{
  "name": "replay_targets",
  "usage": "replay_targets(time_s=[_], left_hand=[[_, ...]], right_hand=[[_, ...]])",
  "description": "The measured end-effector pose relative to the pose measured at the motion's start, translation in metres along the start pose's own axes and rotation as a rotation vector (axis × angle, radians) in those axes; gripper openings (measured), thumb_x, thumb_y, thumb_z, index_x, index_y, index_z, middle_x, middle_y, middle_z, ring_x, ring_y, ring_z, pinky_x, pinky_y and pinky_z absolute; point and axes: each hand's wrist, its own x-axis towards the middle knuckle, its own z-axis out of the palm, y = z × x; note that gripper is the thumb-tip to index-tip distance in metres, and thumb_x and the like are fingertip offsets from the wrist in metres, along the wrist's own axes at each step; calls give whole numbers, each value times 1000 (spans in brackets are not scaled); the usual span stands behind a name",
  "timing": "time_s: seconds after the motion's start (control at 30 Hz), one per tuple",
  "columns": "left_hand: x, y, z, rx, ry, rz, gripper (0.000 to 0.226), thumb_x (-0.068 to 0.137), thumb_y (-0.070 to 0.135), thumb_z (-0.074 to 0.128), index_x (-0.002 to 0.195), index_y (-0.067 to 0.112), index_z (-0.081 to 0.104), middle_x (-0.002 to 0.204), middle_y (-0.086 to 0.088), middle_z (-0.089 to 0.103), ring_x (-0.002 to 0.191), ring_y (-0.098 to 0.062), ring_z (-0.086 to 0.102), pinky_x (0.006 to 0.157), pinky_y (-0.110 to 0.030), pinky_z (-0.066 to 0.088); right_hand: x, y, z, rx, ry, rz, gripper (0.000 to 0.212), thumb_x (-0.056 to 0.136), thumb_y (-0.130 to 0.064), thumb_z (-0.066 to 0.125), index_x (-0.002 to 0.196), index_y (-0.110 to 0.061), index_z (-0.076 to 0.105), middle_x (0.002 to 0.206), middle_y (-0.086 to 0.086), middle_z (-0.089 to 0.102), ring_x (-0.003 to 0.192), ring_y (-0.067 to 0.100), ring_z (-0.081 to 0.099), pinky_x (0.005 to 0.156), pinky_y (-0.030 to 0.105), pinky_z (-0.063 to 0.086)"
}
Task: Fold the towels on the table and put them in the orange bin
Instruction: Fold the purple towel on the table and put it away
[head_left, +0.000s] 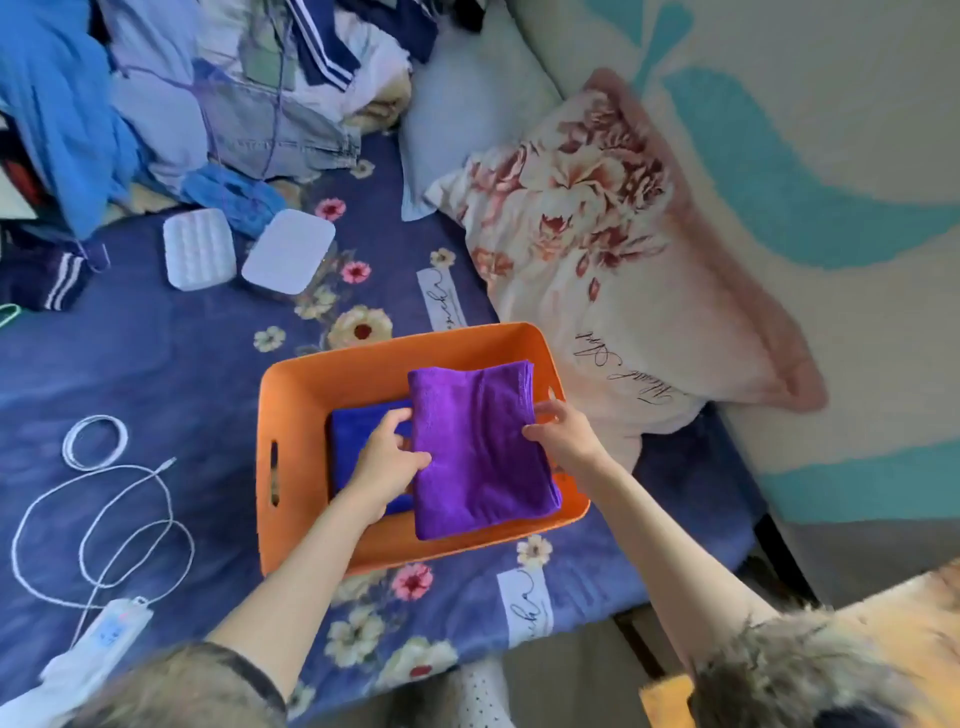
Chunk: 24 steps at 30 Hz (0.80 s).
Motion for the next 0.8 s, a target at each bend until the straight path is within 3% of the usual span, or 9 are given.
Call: replay_targets(time_s=[0.07, 0.13, 0.2, 0.37, 0.53, 0.7, 0.8], left_hand=[[29, -12, 14, 25, 2, -46, 60, 79, -3, 62, 128, 26, 44, 115, -21, 53, 104, -37, 59, 87, -54, 51], [53, -26, 27, 32, -7, -93, 58, 80, -2, 61, 128, 25, 44, 111, -18, 56, 102, -36, 60, 87, -54, 51], [72, -38, 38, 26, -14, -138, 56, 82, -1, 60, 129, 25, 42, 98, -11, 59, 97, -34, 62, 86, -53, 52], [108, -62, 58, 76, 22, -154, 53, 86, 4, 61, 131, 25, 41, 88, 8, 53, 88, -19, 57, 75, -36, 52], [132, -72, 63, 83, 4, -163, 53, 88, 6, 59, 134, 25, 38, 88, 9, 53, 90, -20, 57, 78, -37, 51], [149, -81, 64, 64, 8, -183, 53, 88, 5, 59, 133, 24, 39, 88, 8, 54, 83, -13, 57, 75, -36, 52], [153, -86, 63, 9, -34, -213, 54, 89, 6, 58, 135, 24, 37, 97, 3, 56, 93, -18, 59, 84, -41, 53]], right_hand=[[29, 8, 10, -102, -1, 22, 33, 82, -5, 57, 114, -9, 59, 101, 3, 57, 96, 26, 60, 76, 35, 50], [54, 17, 21, -178, 14, 59, 34, 82, -6, 55, 116, -11, 58, 116, 6, 57, 111, 29, 56, 92, 32, 45], [70, 25, 35, -230, 30, 52, 34, 82, -4, 51, 115, -11, 59, 118, 8, 59, 113, 32, 55, 90, 28, 41], [95, 38, 70, -370, 97, 63, 39, 87, -6, 46, 124, -15, 50, 120, 13, 58, 114, 34, 54, 93, 37, 44], [111, 41, 79, -498, 118, 87, 42, 92, -9, 43, 133, -17, 41, 126, 12, 54, 116, 34, 53, 92, 41, 46], [125, 42, 84, -535, 107, 84, 43, 94, -7, 44, 135, -16, 39, 124, 10, 57, 112, 31, 57, 84, 37, 50], [128, 44, 86, -538, 104, 90, 40, 93, -5, 44, 133, -13, 40, 121, 12, 59, 109, 31, 58, 82, 36, 49]])
